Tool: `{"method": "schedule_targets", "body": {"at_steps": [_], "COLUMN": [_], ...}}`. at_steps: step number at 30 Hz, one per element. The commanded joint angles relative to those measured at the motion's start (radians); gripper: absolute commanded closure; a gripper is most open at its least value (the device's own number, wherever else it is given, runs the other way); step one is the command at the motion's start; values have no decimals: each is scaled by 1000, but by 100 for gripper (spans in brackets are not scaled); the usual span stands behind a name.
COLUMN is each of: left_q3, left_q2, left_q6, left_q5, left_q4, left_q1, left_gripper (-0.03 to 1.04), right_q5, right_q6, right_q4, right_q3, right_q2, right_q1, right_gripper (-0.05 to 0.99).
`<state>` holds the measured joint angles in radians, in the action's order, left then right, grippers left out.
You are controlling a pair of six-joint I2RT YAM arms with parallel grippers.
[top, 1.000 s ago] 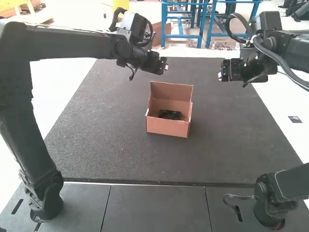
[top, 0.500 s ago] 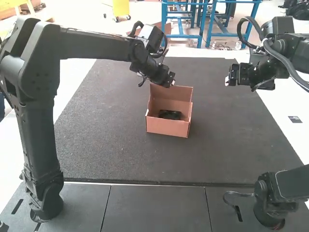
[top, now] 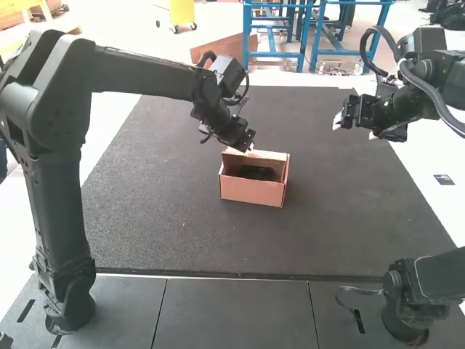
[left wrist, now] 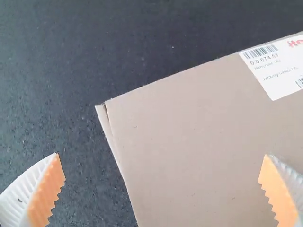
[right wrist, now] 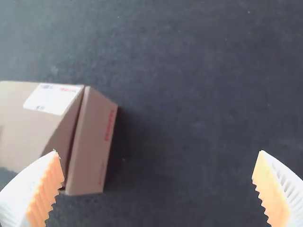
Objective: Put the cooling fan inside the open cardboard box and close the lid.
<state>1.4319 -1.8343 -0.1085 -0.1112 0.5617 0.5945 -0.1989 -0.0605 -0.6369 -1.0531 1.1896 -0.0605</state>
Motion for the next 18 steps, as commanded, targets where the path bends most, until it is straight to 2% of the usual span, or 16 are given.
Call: {"method": "schedule_targets", "body": {"at_steps": [1,7,18], "left_q3": [-37,-107,-149], "left_q2": [1,-17,-66], "left_q6": [12,30,27], "left_q5": [-21,-24,-70], "left_q4": [-39,-108,-112], "left_q1": [36,87,111], "left_gripper": [4,4,4], "right_q5": [-31,-57,-71], "right_q6": [-18,-24,-33], "right_q4": [2,-7,-27], "right_q3": [-4,2,7], "right_q2": [-15,-15,-13], "right_q1": [10,7,5], "right_gripper": [2,2,2]}}
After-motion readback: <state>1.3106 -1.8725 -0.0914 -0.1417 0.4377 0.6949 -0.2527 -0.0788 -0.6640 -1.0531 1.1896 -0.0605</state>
